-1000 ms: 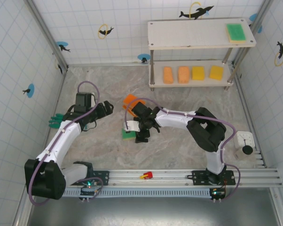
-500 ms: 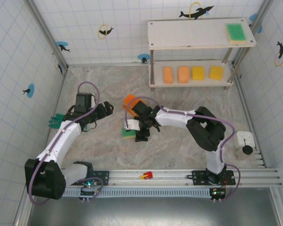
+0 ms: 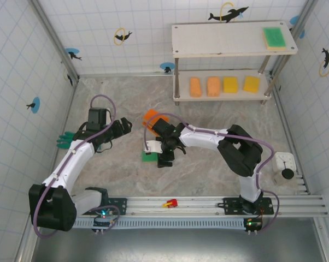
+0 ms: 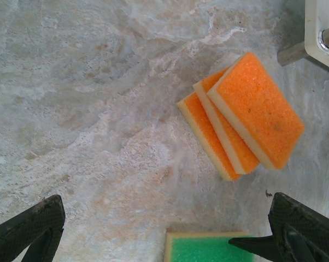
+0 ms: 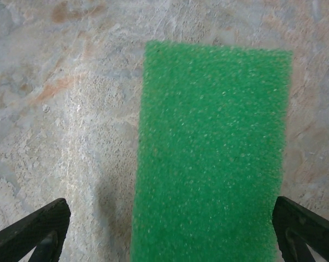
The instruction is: Place and organize the cleaning sponges onto the shelf
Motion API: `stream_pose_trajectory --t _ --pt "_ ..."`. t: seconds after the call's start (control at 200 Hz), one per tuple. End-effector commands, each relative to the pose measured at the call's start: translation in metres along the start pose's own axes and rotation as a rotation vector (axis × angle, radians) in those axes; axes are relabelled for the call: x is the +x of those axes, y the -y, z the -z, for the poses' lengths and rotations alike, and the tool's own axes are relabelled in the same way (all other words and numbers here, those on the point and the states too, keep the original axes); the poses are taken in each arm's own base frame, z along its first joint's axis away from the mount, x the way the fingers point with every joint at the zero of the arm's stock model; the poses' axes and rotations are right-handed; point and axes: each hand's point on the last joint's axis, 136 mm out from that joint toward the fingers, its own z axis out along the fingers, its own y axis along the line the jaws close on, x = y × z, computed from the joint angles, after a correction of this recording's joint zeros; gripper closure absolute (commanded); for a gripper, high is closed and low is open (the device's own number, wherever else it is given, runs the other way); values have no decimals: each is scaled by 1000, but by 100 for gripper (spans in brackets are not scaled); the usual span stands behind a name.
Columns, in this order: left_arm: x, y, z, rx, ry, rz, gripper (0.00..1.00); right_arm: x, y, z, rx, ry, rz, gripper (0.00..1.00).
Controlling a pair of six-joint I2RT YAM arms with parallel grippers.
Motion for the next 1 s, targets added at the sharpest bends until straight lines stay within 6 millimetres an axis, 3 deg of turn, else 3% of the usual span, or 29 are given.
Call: stream_pose_trajectory --t 0.0,0.35,0.996 --pt "1 -1 2 1 -2 2 3 -14 7 21 30 17 11 3" --pt "3 -3 0 1 -7 6 3 -20 19 24 51 41 -22 3" --pt "3 -1 -2 11 -10 1 3 -5 17 -8 45 6 -133 3"
